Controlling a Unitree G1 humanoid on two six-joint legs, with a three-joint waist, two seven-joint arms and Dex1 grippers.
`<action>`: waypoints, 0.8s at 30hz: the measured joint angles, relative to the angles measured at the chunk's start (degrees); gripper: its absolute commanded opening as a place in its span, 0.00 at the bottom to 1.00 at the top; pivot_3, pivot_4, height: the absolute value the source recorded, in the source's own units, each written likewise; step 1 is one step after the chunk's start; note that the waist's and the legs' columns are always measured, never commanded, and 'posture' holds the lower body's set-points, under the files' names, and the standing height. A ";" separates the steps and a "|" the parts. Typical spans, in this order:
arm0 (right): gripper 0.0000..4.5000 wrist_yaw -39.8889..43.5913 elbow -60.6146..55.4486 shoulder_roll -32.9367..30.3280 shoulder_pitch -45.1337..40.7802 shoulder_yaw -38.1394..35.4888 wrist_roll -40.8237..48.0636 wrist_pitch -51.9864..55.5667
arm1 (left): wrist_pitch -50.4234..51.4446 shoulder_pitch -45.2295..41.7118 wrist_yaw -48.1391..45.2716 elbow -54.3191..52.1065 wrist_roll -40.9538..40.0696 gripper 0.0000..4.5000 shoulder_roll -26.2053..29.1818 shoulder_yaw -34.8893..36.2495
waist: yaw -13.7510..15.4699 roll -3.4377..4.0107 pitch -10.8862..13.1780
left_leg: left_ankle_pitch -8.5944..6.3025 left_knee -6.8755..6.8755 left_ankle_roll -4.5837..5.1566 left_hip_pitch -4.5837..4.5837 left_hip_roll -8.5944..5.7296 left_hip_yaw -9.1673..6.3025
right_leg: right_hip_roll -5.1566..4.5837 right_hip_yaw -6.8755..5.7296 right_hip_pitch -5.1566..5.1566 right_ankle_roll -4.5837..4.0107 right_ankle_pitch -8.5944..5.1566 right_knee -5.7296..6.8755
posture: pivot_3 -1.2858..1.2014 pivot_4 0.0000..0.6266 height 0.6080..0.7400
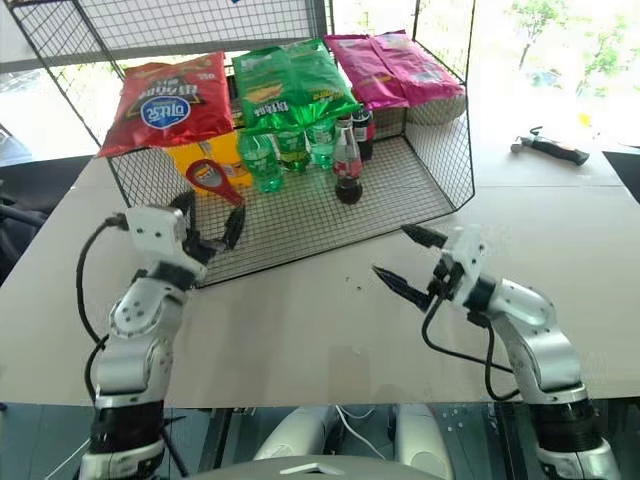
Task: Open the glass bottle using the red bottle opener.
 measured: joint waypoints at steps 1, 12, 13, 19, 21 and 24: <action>1.00 -0.43 -0.61 0.04 -0.48 0.04 0.31 0.52 | -0.07 -0.82 0.66 0.63 0.37 1.00 -0.04 0.13 | 0.00 0.00 0.00 | 0.00 0.00 0.00 0.00 0.00 0.00 | 0.00 -0.01 0.00 0.00 0.00 0.00 | 0.52 0.24 0.96; 1.00 -2.10 -1.03 0.44 -2.10 0.26 1.07 2.92 | -5.99 -8.38 3.12 10.83 3.31 1.00 -0.63 -0.56 | -0.13 -0.01 0.00 | 0.00 0.00 0.00 -0.01 -0.01 0.01 | 0.00 0.01 -0.06 -0.01 0.01 0.02 | 0.52 0.24 0.96; 1.00 -2.12 -1.03 0.46 -2.09 0.26 1.07 2.92 | -6.38 -8.53 3.14 11.28 3.32 1.00 -0.64 -0.56 | -0.15 -0.01 0.00 | 0.00 0.00 0.00 -0.01 -0.01 0.01 | 0.00 0.01 -0.07 -0.01 0.01 0.04 | 0.52 0.24 0.96; 1.00 -2.22 -1.16 0.46 -1.80 0.51 1.06 2.95 | -8.93 -8.64 3.61 13.43 3.89 0.89 -0.71 -0.56 | -0.13 -0.01 0.00 | 0.00 0.03 0.00 -0.01 -0.01 0.02 | 0.00 0.01 -0.09 -0.01 0.01 0.10 | 0.52 0.24 0.96; 1.00 -2.21 -1.16 0.46 -1.76 0.51 1.04 2.95 | -9.53 -8.63 3.65 13.43 3.90 0.75 -0.76 -0.56 | -0.13 -0.01 0.00 | 0.00 0.04 0.00 -0.01 -0.01 0.02 | 0.00 0.01 -0.09 -0.01 0.01 0.11 | 0.52 0.24 0.96; 1.00 -2.21 -1.16 0.46 -1.64 0.51 0.94 2.95 | -10.22 -8.63 3.63 13.51 3.90 0.46 -0.77 -0.56 | -0.13 -0.01 0.00 | 0.00 0.04 0.00 -0.01 -0.01 0.02 | 0.00 0.01 -0.10 -0.01 0.01 0.12 | 0.52 0.24 0.96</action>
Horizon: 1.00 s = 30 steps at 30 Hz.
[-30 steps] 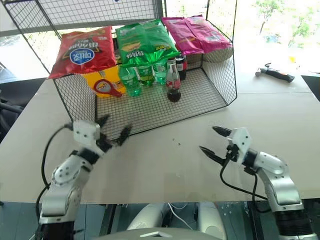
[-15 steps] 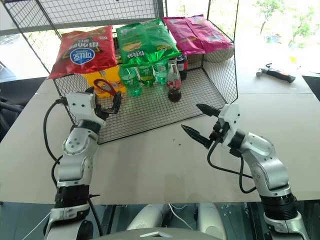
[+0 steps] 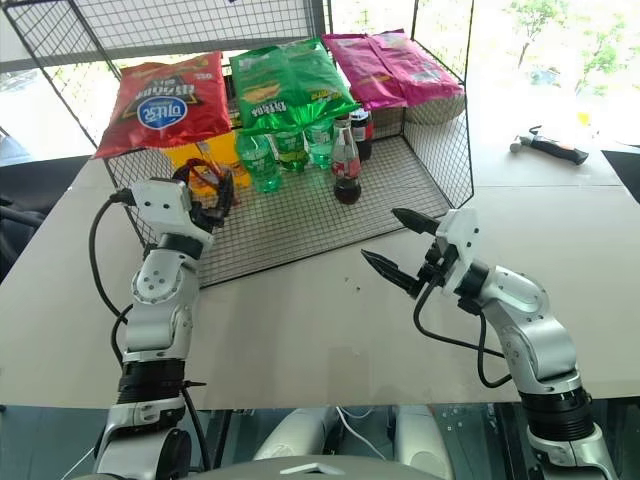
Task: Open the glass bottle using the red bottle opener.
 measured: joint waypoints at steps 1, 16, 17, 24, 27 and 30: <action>1.00 0.00 0.00 0.00 0.02 0.00 -0.07 0.00 | -0.25 0.00 0.00 0.15 0.00 0.35 0.00 0.01 | 0.00 0.00 0.00 | 0.00 0.00 0.00 0.00 0.00 0.00 | 0.00 0.00 0.00 0.00 0.00 0.01 | 0.52 0.24 0.96; 1.00 -0.05 0.00 0.00 0.68 0.06 -0.50 0.04 | -3.15 1.31 4.70 -0.09 5.96 0.00 0.66 -0.54 | -0.22 -0.07 -0.04 | 0.02 0.06 -0.03 0.03 0.00 0.05 | 0.01 0.05 -0.02 0.00 0.00 0.14 | 0.52 0.24 0.96; 1.00 -0.09 0.00 0.00 0.78 0.06 -0.53 0.08 | -3.25 1.58 5.90 -0.43 7.82 0.00 0.83 -0.77 | -0.39 -0.09 -0.05 | 0.01 0.05 -0.02 0.02 -0.01 0.06 | 0.01 0.07 -0.02 0.00 0.00 0.11 | 0.52 0.24 0.96; 1.00 -0.46 0.00 0.00 0.80 0.09 -0.60 0.28 | -2.63 5.13 15.50 -4.75 24.71 0.00 3.44 -2.70 | -0.85 -0.10 -0.06 | -0.02 -0.04 0.00 0.00 -0.02 0.02 | 0.00 0.00 -0.04 0.00 0.00 0.04 | 0.52 0.24 0.96; 1.00 -0.66 0.00 0.00 0.80 0.24 -0.62 0.35 | -1.90 6.43 17.98 -5.33 31.80 0.00 4.31 -4.36 | -0.09 -0.11 -0.06 | -0.02 0.04 -0.01 0.01 -0.02 0.04 | -0.03 -0.02 -0.03 0.00 0.01 0.17 | 0.52 0.24 0.96; 1.00 -0.96 0.00 0.01 0.79 0.52 -0.65 0.56 | -1.16 7.80 20.42 -5.37 37.51 0.00 4.85 -5.63 | 0.04 -0.11 -0.06 | 0.01 0.05 -0.05 0.02 -0.02 0.03 | -0.03 -0.03 -0.03 -0.03 0.07 0.20 | 0.52 0.24 0.96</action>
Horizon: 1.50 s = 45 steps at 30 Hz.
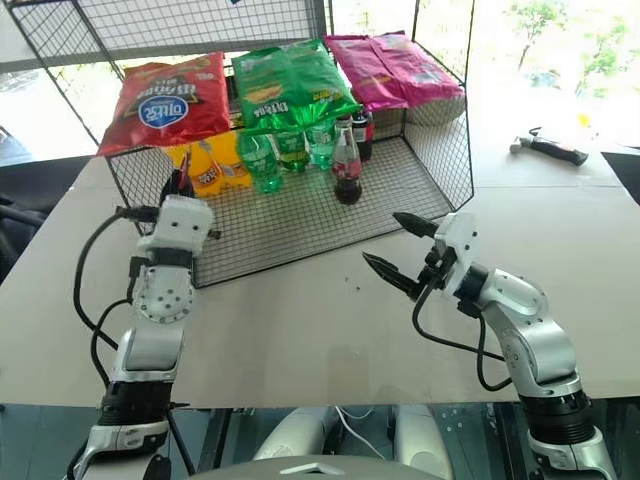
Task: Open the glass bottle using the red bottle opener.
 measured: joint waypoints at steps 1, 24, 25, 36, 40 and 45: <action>1.00 -0.04 0.00 0.00 0.00 0.00 0.00 0.05 | 0.18 0.13 0.54 0.00 1.12 0.00 0.20 -0.11 | 0.01 0.00 0.00 | 0.01 0.00 -0.01 0.00 0.00 -0.01 | 0.00 -0.01 0.00 0.00 0.00 0.01 | 0.52 0.24 0.96; 1.00 -1.02 0.25 -0.02 -0.07 -0.03 -0.08 0.15 | -3.55 1.93 0.53 -3.41 -2.56 0.00 -0.88 -3.34 | -0.02 0.00 0.00 | 0.00 0.00 0.00 -0.01 0.00 0.00 | -0.03 -0.03 -0.02 -0.01 0.01 -0.01 | 0.52 0.24 0.96; 1.00 -1.00 0.34 -0.02 -0.07 -0.03 -0.13 0.11 | -4.27 2.07 -0.81 -3.42 -4.29 0.00 -0.92 -3.87 | -0.04 0.00 0.00 | 0.00 0.00 0.00 -0.01 0.00 0.00 | -0.03 -0.03 -0.01 -0.01 0.01 -0.01 | 0.52 0.24 0.96; 1.00 0.04 2.55 -0.03 -0.25 -0.01 -1.23 -0.67 | -3.34 1.11 -21.87 -7.36 -37.42 0.00 -8.50 -6.97 | -0.10 0.00 0.00 | 0.01 0.04 0.00 -0.01 0.00 0.01 | -0.03 -0.02 -0.01 -0.01 0.01 0.00 | 0.52 0.24 0.96; 1.00 0.26 2.77 -0.13 -1.56 0.42 -1.43 0.09 | 5.31 0.65 -28.92 -10.56 -55.67 0.00 -13.92 -8.27 | -0.29 0.00 0.00 | 0.01 0.07 0.00 -0.01 0.00 0.02 | -0.02 0.01 0.00 -0.01 0.01 0.01 | 0.52 0.24 0.96; 1.00 1.11 2.52 -1.96 -4.35 4.43 1.47 11.20 | 18.28 0.93 -35.85 -11.49 -75.99 0.00 -16.86 -8.12 | -1.16 0.00 0.00 | 0.01 0.08 0.00 -0.01 0.01 -0.03 | 0.00 -0.02 0.00 -0.02 0.00 0.03 | 0.52 0.24 0.96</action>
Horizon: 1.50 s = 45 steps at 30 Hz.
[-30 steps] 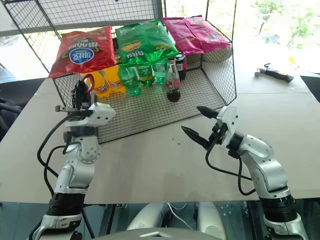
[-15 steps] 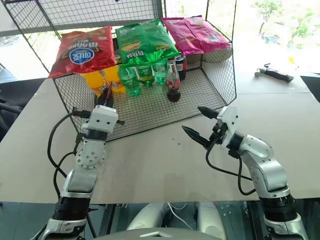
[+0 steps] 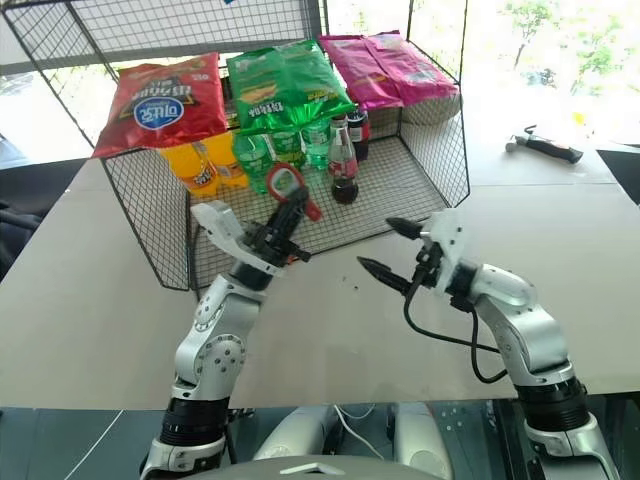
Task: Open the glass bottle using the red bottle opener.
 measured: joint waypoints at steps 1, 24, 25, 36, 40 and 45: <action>1.00 0.23 0.01 -0.22 -0.38 0.37 1.14 2.74 | 2.32 -0.01 -1.45 0.03 -3.20 0.00 0.17 0.40 | -0.12 0.00 0.00 | 0.00 0.00 0.00 0.00 0.00 0.00 | 0.00 0.00 0.00 0.00 0.00 0.00 | 0.52 0.24 0.96; 1.00 8.76 4.31 -7.03 -19.25 -2.55 27.94 42.17 | 23.51 -3.53 -15.91 5.30 -17.76 0.00 3.08 1.45 | -0.17 -0.01 0.01 | -0.01 0.02 0.02 -0.09 0.00 -0.02 | -0.01 0.18 -0.02 -0.01 0.00 -0.12 | 0.52 0.24 0.96; 0.94 8.41 4.30 -6.46 -19.92 -2.88 28.94 42.89 | 23.61 -3.36 -15.99 5.32 -17.63 0.00 3.13 1.45 | -0.18 -0.01 0.01 | -0.01 0.02 0.02 -0.09 0.00 -0.02 | -0.01 0.19 -0.02 -0.01 0.00 -0.12 | 0.52 0.24 0.96; 0.08 5.00 4.58 -6.80 -21.02 -4.73 30.79 45.38 | 25.35 -3.41 -18.63 4.52 -17.55 0.00 2.65 0.98 | -0.18 -0.01 -0.01 | -0.01 0.33 0.02 -0.94 0.00 -0.04 | -0.02 0.15 -0.79 -0.03 0.02 0.03 | 0.52 0.24 0.96; 0.01 5.07 4.67 -7.05 -20.97 -4.97 31.13 45.71 | 25.61 -3.64 -19.11 4.20 -17.51 0.00 2.61 0.89 | -0.16 -0.01 -0.01 | -0.01 0.55 0.02 -1.03 0.00 -0.03 | -0.02 0.14 -0.80 -0.04 0.05 0.06 | 0.52 0.24 0.96; 0.01 5.27 4.38 -7.76 -20.74 -4.88 31.20 45.83 | 26.10 -3.62 -19.03 4.20 -17.24 0.00 2.12 0.85 | -0.14 -0.01 -0.01 | -0.02 0.69 0.03 -1.07 0.00 -0.04 | -0.02 0.12 -0.76 -0.02 0.12 0.06 | 0.52 0.24 0.96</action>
